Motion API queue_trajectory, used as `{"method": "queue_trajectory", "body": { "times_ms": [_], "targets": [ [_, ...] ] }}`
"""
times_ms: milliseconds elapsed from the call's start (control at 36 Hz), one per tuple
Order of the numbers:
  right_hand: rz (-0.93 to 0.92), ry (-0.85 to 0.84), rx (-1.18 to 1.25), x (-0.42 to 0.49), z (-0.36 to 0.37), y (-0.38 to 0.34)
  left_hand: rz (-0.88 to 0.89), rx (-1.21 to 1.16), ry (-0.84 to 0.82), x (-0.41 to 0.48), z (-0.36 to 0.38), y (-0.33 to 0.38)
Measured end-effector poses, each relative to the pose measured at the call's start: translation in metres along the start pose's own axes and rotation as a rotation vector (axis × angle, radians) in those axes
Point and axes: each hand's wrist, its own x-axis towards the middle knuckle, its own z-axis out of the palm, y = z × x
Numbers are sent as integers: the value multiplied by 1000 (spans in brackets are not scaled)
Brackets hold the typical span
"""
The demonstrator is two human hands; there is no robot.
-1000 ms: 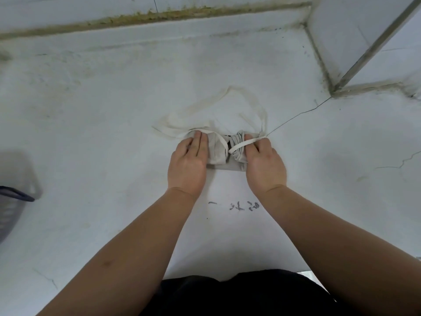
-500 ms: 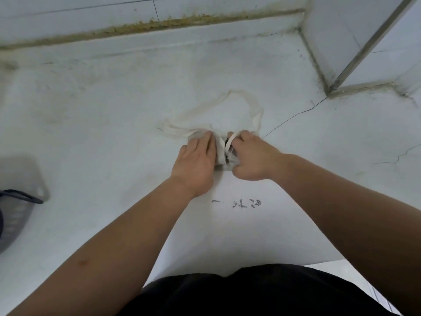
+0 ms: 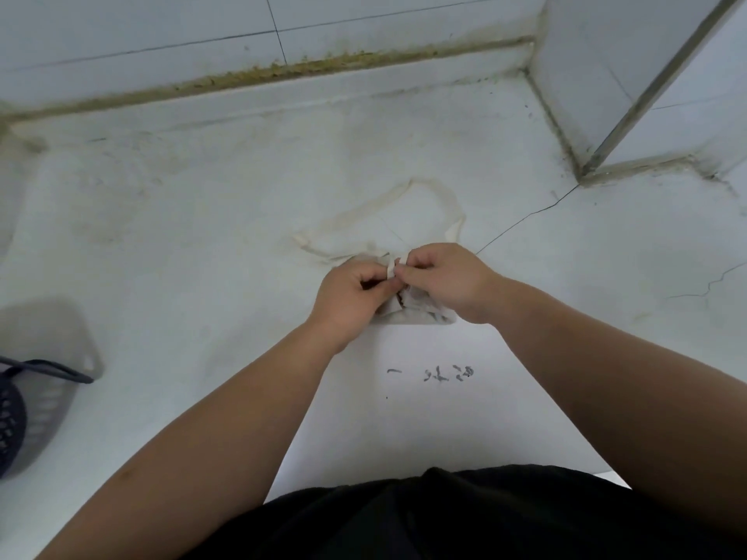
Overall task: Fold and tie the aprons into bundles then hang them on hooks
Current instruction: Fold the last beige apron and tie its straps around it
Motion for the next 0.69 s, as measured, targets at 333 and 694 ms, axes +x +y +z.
{"method": "queue_trajectory", "body": {
  "times_ms": [333,694],
  "targets": [
    [-10,143,223,11,1,-11,-233,-233,83,4,0,18],
    [-23,-130,-15,14,-11,-29,-211,1,-185,10,-4,29]
  ]
}}
